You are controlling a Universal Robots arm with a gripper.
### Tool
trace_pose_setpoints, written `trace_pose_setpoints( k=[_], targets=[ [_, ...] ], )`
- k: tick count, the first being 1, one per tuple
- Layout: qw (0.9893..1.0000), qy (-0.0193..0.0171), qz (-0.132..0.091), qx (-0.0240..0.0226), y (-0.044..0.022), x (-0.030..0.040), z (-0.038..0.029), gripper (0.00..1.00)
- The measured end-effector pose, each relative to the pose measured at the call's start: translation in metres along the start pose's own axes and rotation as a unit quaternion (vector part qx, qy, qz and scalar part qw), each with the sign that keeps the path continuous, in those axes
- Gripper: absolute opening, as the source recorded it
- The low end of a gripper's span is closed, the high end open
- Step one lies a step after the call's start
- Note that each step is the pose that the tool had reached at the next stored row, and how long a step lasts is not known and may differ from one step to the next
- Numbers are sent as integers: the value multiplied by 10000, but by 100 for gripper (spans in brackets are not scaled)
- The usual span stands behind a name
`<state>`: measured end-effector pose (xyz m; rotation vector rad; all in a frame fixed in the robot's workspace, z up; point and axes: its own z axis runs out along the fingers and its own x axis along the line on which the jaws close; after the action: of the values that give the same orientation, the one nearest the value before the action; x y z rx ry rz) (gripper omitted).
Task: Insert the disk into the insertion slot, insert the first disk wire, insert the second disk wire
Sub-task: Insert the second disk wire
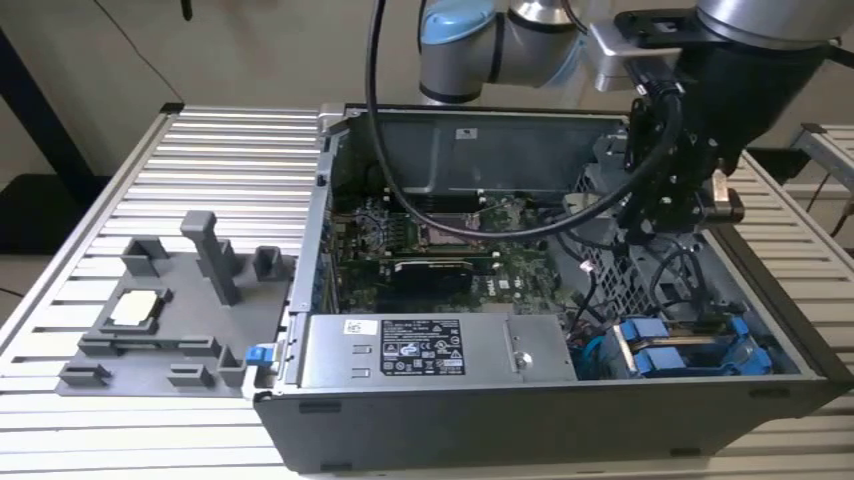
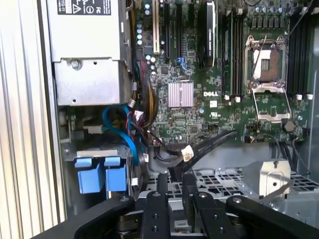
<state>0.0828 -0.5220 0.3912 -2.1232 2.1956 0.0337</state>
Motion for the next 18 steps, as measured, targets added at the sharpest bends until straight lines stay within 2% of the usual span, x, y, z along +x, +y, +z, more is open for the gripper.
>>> trace_pose_setpoints(
  k=[3,4,7,9,11,16,18],
  targets=[
    [10000,0,-1,0,27,2,-1,27],
    [10000,12,-3,2,34,-2,0,27],
    [9999,160,-36,21,49,-38,14,27],
    [9997,227,-87,30,56,-59,26,27],
    [9995,268,-160,34,60,-78,42,27],
    [9987,324,-388,48,69,-117,89,27],
    [9983,390,-421,62,81,-123,96,27]
  ],
)
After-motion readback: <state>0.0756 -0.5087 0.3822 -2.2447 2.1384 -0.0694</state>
